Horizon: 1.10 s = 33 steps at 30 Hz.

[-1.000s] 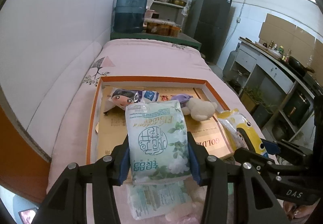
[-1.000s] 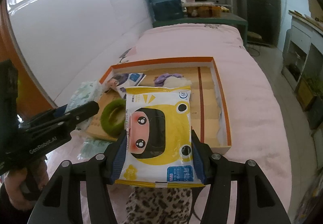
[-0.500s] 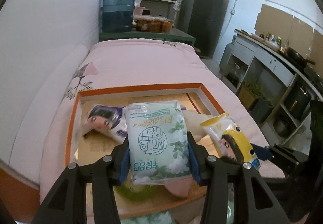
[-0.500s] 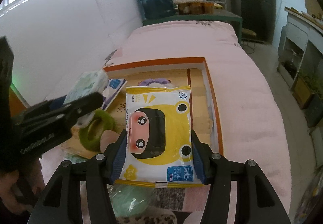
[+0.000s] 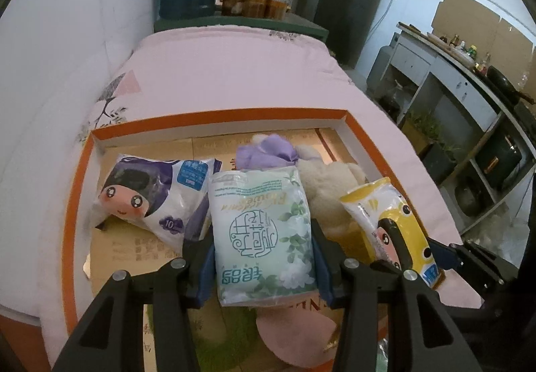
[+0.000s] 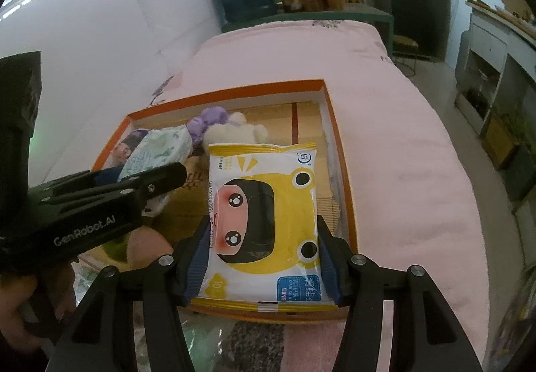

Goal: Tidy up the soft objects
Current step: 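Lift the wipes pack and tissue pack and carry both over the tray, then open both grippers to drop the two packs into the tray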

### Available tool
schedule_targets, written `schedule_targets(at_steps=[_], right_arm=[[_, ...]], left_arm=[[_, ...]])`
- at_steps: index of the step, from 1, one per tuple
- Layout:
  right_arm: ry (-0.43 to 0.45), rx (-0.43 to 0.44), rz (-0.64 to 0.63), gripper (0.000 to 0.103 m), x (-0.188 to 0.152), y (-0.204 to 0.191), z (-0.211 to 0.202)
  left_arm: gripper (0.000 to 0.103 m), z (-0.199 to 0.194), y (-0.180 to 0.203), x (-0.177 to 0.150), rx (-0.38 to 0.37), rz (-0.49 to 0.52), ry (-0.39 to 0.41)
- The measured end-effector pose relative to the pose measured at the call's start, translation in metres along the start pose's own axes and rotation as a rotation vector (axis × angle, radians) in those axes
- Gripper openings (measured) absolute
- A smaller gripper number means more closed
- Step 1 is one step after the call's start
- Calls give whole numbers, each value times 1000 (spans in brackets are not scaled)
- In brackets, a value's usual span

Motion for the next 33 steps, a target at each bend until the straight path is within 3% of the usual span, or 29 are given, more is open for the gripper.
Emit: schedule_targets(at_steps=[14,18,22,33], right_arm=[[-23,5,-15,61,-3,-3,10],[-26,-1,-15,62,-3,-4,10],[-25,-2,-19,65,-5,-5,6],[28,-3,-19,68,-3,-7,-19]], left_arm=[[50,13,-3,-3,-53,-29,-41],[54,13,-4,-3,-49,-38,-39],[63,6,-6,-2,-50,-51,-19],[64,-20,0,0,-59,-38,41]])
Point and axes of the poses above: each gripper's, at about its wrist camera, not at the fingertips, and z roughly the way its jaws point, y to its right, x to its top, the point moved 6 cm from there along z, roughly the way its jaws point, and after that the axes turned 5 degrees about -z, right-handed, at the moved point
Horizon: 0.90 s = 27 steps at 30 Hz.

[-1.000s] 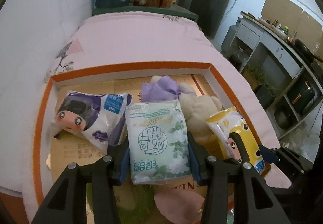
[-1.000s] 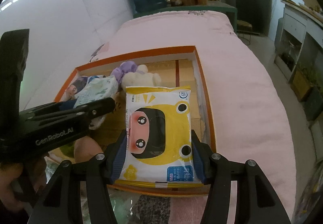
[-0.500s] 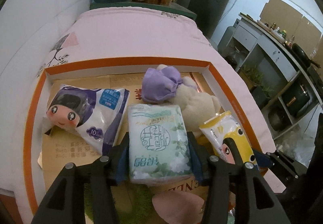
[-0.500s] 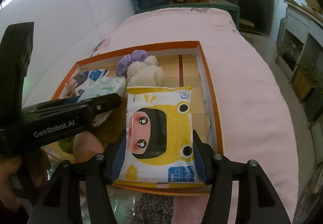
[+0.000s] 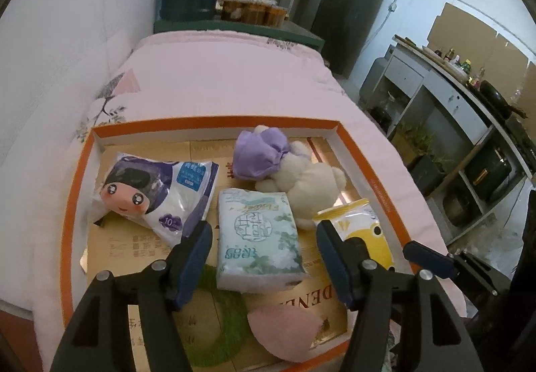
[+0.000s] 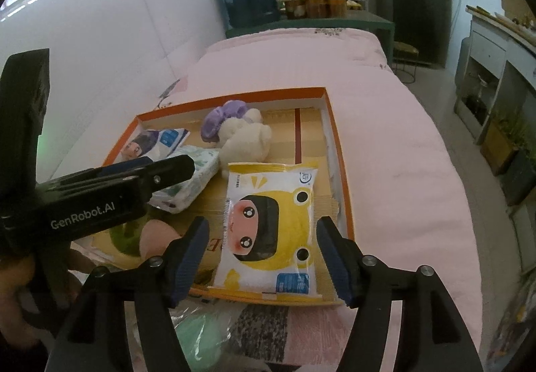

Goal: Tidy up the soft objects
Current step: 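Open both grippers to drop the two packs into the tray, then withdraw both tools from the tray back toward the remaining pile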

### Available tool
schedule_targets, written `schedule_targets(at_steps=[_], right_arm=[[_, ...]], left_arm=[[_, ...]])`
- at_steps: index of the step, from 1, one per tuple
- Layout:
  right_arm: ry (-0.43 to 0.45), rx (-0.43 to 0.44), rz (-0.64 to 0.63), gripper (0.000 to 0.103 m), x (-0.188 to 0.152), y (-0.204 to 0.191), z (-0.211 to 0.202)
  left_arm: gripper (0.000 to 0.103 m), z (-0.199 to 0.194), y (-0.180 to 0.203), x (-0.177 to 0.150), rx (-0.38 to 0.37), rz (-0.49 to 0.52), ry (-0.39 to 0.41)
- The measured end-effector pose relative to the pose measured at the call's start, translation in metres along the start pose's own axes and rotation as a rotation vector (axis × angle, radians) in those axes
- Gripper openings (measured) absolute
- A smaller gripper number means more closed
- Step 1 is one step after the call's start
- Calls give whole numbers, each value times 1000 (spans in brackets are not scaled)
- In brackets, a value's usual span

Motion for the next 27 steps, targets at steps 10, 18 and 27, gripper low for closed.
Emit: schedule_targets(at_steps=[10,18,27], right_arm=[[30,19,5,68,-5,-12,-23],[50,23,-7,68,-9,-27,-46],[63,20,-11,68,-27,-42,-80]], left_arm=[[64,-39,6,-2,-35,-17,73],[64,-71,7,-9,-33,-17,113],[64,-109,5,-38,-18,-25,153]])
Point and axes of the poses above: each gripper's, at about its wrist camera, not at the fingertips, and z roughly the way its jaws point, y to its right, x to its top, the point moved 6 cm from there along z, roughly the way its jaws point, and after that the axes turned 5 degrees about -z, right-handed, at the moved point
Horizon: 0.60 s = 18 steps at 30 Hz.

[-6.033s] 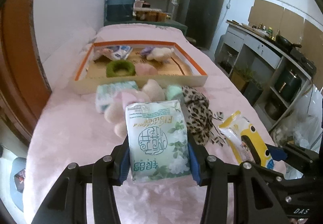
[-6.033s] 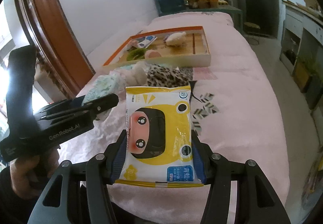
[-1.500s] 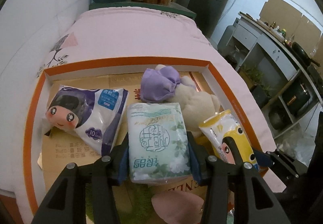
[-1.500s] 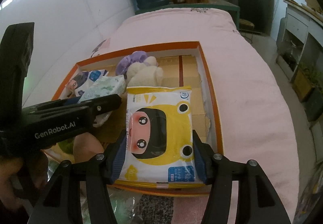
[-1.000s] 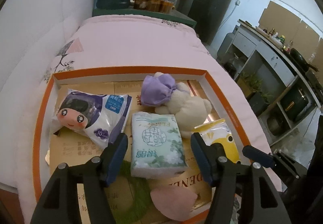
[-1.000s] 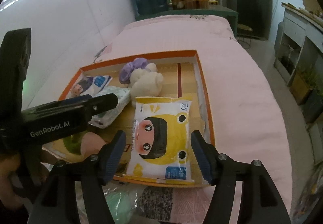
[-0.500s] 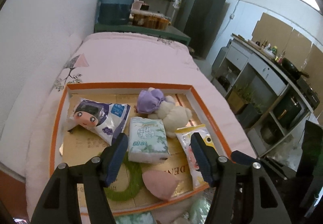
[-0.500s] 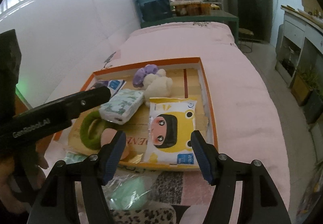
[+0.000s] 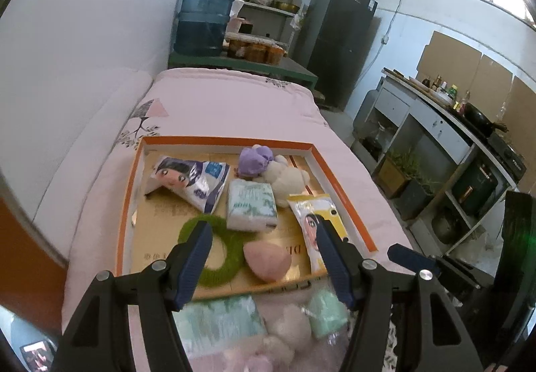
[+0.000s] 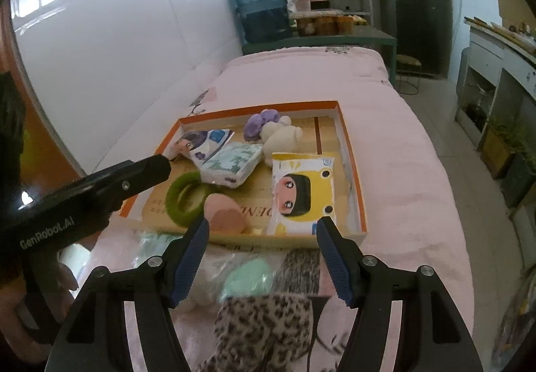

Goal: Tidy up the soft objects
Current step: 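Withdraw both tools from the tray back toward the remaining pile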

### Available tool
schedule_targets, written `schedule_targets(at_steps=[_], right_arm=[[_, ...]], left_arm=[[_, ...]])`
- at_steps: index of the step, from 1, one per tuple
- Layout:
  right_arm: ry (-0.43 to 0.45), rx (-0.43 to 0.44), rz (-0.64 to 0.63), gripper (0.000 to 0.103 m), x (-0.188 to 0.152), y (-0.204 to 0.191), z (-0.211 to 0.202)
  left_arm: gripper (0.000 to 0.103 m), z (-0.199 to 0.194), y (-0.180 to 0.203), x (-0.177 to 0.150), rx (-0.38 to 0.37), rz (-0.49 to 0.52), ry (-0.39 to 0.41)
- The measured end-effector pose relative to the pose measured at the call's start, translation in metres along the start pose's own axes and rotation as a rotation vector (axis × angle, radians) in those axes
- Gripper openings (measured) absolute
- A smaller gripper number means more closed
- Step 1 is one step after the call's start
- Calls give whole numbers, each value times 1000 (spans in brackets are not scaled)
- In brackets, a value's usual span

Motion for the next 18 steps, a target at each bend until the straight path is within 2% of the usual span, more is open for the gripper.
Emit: schedule_targets(at_steps=[8,18], right_arm=[[2,-17,-1,68,-19,-12,-27],[-5,-27,-8,68,-32,-22,-41]], left_arm=[[64,-27,0,-21,1,15,16],[64,-56,-7,-40,-14,16,36]])
Point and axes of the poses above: each gripper's, at about its wrist camera, not at the fingertips, and z roughly the way its jaws point, y to its right, x to its top, the point moved 6 cm from there along z, roughly the way its jaws point, and after that the axes turned 5 degrees about -z, right-handed, at the moved point
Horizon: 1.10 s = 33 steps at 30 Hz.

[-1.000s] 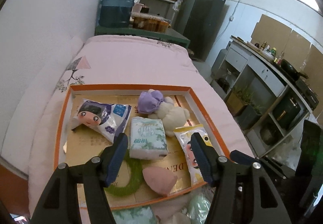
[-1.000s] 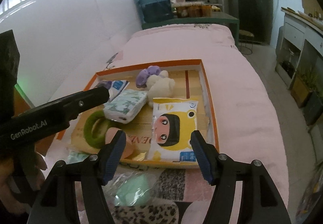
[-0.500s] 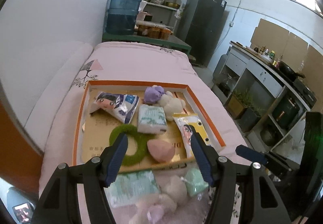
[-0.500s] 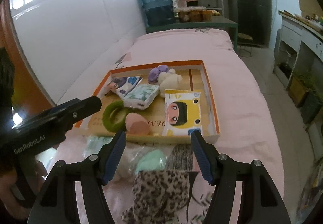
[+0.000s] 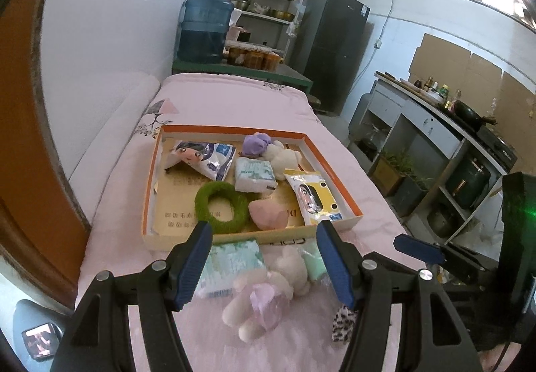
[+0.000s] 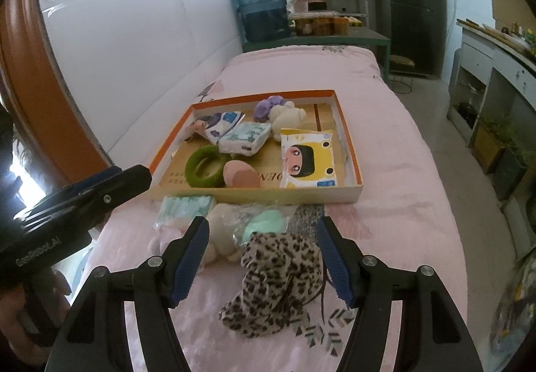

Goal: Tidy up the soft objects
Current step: 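Withdraw both tools from the tray back toward the remaining pile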

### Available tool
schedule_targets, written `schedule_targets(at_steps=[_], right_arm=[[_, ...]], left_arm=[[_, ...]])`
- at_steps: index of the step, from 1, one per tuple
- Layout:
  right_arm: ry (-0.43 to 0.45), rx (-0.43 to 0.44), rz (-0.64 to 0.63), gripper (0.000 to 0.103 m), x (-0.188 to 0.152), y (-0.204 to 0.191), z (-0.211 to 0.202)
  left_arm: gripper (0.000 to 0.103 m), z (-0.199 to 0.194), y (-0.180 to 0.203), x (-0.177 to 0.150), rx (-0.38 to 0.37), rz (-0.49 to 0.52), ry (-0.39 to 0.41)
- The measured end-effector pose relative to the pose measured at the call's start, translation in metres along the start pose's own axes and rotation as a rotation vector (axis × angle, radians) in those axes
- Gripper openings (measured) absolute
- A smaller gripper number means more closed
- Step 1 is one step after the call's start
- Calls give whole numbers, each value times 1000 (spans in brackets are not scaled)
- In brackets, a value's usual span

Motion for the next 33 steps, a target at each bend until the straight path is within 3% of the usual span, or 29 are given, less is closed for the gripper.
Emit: schedule_targets(at_steps=[17,33], right_arm=[[-2,-19,-12,69,-29,-16,-33],[-58,-41,-8,73,-58,-11,-21]], left_arm=[[64,-35,-3,-22,-4,22,49],[64,-36,-12,-60,-19,22,35]])
Point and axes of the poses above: each gripper's, at about its wrist camera, not at the fingertips, and z roughly the way its jaws point, y to its right, x to its top, the point moved 6 cm from there along z, roughly the way its jaws point, and after that the axes turned 5 degrees about -z, right-handed, at the moved point
